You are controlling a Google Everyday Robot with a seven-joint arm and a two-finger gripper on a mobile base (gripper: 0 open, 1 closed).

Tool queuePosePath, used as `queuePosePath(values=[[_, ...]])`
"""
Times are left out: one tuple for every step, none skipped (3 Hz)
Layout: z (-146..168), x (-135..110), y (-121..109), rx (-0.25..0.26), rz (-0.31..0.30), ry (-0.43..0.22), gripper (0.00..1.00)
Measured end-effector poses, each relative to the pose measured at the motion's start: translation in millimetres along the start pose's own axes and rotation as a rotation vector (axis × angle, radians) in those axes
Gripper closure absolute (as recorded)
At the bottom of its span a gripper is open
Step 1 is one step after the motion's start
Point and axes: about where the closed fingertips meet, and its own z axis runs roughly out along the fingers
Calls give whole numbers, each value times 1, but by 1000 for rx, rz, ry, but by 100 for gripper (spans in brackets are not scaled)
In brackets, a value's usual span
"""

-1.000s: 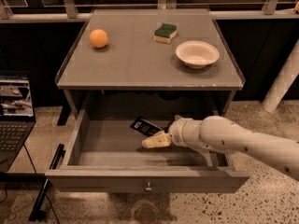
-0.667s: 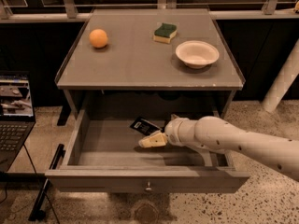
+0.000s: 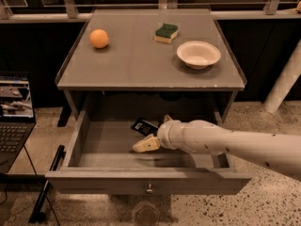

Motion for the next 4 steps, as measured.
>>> queuePosePath(values=[[10,5,7,-22,-42,48,0],[21,13,9,-82,-26,120,0],[23,23,5,-149,14,186,0],[23,23,5,-149,14,186,18]])
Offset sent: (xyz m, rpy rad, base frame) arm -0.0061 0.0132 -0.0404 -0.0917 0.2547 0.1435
